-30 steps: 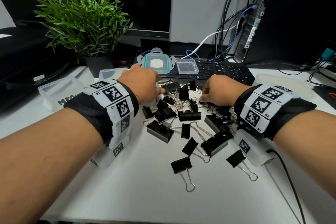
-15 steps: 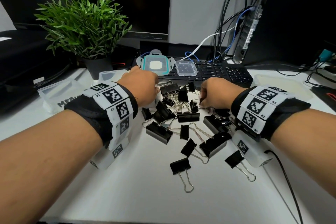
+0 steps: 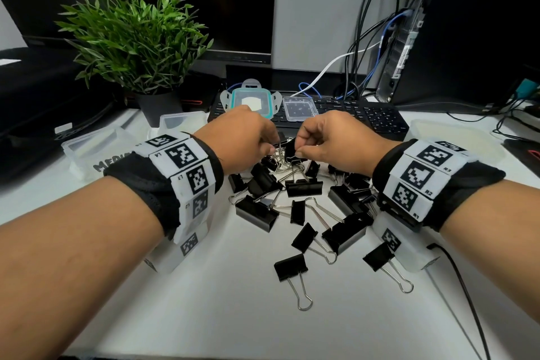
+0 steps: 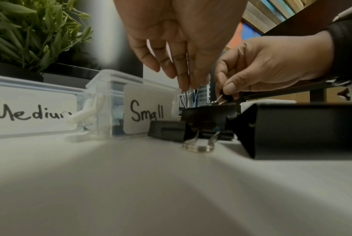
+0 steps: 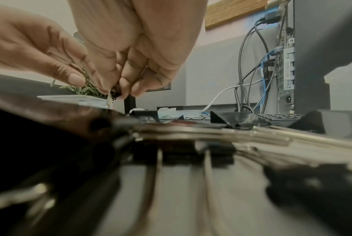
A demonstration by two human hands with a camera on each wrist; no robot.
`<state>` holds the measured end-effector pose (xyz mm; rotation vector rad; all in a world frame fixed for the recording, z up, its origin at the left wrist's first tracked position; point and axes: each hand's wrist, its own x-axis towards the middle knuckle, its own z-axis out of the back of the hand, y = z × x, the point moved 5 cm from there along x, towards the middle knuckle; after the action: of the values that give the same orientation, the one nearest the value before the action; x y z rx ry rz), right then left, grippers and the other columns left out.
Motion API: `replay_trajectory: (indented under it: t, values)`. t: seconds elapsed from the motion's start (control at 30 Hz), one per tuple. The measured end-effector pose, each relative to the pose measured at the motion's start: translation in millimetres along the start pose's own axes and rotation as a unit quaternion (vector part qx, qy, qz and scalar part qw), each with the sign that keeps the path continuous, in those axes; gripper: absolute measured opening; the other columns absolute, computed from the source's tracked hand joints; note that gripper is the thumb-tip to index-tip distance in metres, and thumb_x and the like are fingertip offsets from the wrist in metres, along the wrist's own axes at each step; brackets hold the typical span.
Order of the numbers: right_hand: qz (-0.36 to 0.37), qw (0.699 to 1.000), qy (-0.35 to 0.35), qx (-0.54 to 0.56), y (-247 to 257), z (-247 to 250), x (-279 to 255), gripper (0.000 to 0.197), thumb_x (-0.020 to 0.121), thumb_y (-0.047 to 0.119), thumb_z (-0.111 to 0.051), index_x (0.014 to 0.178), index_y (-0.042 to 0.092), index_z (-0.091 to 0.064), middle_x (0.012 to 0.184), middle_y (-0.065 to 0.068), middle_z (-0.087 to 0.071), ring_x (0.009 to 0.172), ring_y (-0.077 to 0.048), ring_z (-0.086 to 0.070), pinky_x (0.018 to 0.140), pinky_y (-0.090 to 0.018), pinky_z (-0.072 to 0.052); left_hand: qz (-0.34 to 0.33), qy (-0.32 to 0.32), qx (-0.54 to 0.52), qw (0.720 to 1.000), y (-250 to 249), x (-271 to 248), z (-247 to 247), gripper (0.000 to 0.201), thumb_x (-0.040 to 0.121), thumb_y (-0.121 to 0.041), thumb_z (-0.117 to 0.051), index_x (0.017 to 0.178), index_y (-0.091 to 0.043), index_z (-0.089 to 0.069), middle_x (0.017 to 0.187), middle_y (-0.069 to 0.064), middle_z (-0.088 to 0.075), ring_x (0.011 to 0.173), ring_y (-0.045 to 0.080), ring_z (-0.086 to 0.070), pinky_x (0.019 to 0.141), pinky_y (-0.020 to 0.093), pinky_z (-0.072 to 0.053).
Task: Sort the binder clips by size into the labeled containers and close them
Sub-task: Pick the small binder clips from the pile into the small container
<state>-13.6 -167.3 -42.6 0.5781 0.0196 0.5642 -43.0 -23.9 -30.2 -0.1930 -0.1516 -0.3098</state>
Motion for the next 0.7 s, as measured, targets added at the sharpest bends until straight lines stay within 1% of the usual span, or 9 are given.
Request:
replay_trajectory:
  t: [0.1,0.13,0.23,0.33,0.4,0.47,0.53,0.63,0.7]
  values:
    - [-0.001,0.998,-0.009,0.057,1,1,0,0.008,0.081,0.008,-0.073,0.079,0.013,-0.066,0.068,0.001,-0.068,0.054,0.002,-0.058,0.054,-0.009,-0.045,-0.015,0.003,-0.009,1.0,-3,0,0,0.023,0.089,-0.032,-0.061,0.11,-0.026,-0.068,0.097,-0.006,-0.066,0.084,0.004,-0.046,0.077,0.019,-0.037]
    - [0.0,0.997,-0.008,0.076,1,1,0,0.009,0.081,0.007,-0.073,0.079,0.011,-0.066,0.067,-0.002,-0.068,0.053,0.0,-0.059,0.054,-0.011,-0.047,-0.018,0.003,-0.013,1.0,-4,1,0,0.022,0.089,-0.032,-0.062,0.109,-0.026,-0.069,0.097,-0.006,-0.069,0.08,0.004,-0.048,0.075,0.018,-0.036]
    - [0.002,0.992,-0.001,0.126,3,1,-1,0.012,0.081,0.002,-0.072,0.077,0.01,-0.064,0.068,-0.009,-0.068,0.058,-0.008,-0.064,0.061,-0.022,-0.056,-0.025,0.0,-0.019,1.0,-5,1,0,0.02,0.089,-0.032,-0.061,0.107,-0.026,-0.069,0.097,-0.007,-0.071,0.075,0.002,-0.051,0.073,0.018,-0.037]
    - [0.006,0.988,0.008,0.155,4,0,-2,0.011,0.081,-0.001,-0.07,0.078,0.007,-0.062,0.071,-0.012,-0.069,0.059,-0.007,-0.066,0.061,-0.021,-0.057,-0.027,-0.003,-0.025,0.999,-5,2,0,0.018,0.089,-0.031,-0.061,0.104,-0.026,-0.069,0.092,-0.009,-0.07,0.059,-0.005,-0.047,0.069,0.018,-0.037]
    - [0.004,0.986,0.011,0.165,5,0,-3,0.011,0.081,-0.002,-0.069,0.079,0.006,-0.062,0.073,-0.014,-0.069,0.06,-0.008,-0.067,0.063,-0.022,-0.058,-0.027,-0.002,-0.032,0.999,-4,2,0,0.015,0.089,-0.03,-0.061,0.101,-0.025,-0.069,0.087,-0.009,-0.069,0.061,-0.003,-0.05,0.068,0.019,-0.038]
    - [0.004,0.984,0.013,0.176,5,0,-3,0.011,0.081,-0.003,-0.069,0.079,0.005,-0.062,0.075,-0.017,-0.07,0.06,-0.008,-0.067,0.063,-0.023,-0.059,-0.026,0.0,-0.033,0.999,-4,2,-1,0.01,0.089,-0.029,-0.062,0.096,-0.024,-0.068,0.082,-0.009,-0.066,0.072,0.005,-0.056,0.07,0.02,-0.041]
    - [0.004,0.984,0.015,0.177,7,-1,-3,0.011,0.081,-0.003,-0.069,0.079,0.005,-0.062,0.075,-0.017,-0.07,0.059,-0.007,-0.067,0.063,-0.022,-0.058,-0.022,0.004,-0.029,0.999,-4,2,-1,0.006,0.09,-0.026,-0.061,0.092,-0.024,-0.065,0.081,-0.008,-0.063,0.081,0.01,-0.058,0.071,0.023,-0.042]
    - [0.002,0.991,0.0,0.132,5,1,-3,0.012,0.08,0.002,-0.072,0.078,0.009,-0.062,0.069,-0.007,-0.067,0.057,-0.005,-0.063,0.062,-0.021,-0.055,-0.003,-0.025,-0.001,1.0,0,3,3,0.009,0.093,-0.021,-0.054,0.092,-0.021,-0.063,0.08,-0.007,-0.059,0.085,0.013,-0.052,0.078,0.028,-0.044]
    - [-0.012,0.997,-0.039,0.069,-1,5,0,0.013,0.082,0.007,-0.071,0.076,0.014,-0.063,0.068,-0.001,-0.064,0.058,-0.007,-0.058,0.061,-0.021,-0.052,0.046,-0.073,0.037,0.996,10,2,11,0.013,0.095,-0.018,-0.05,0.095,-0.022,-0.062,0.082,-0.007,-0.058,0.094,0.018,-0.051,0.084,0.034,-0.042]
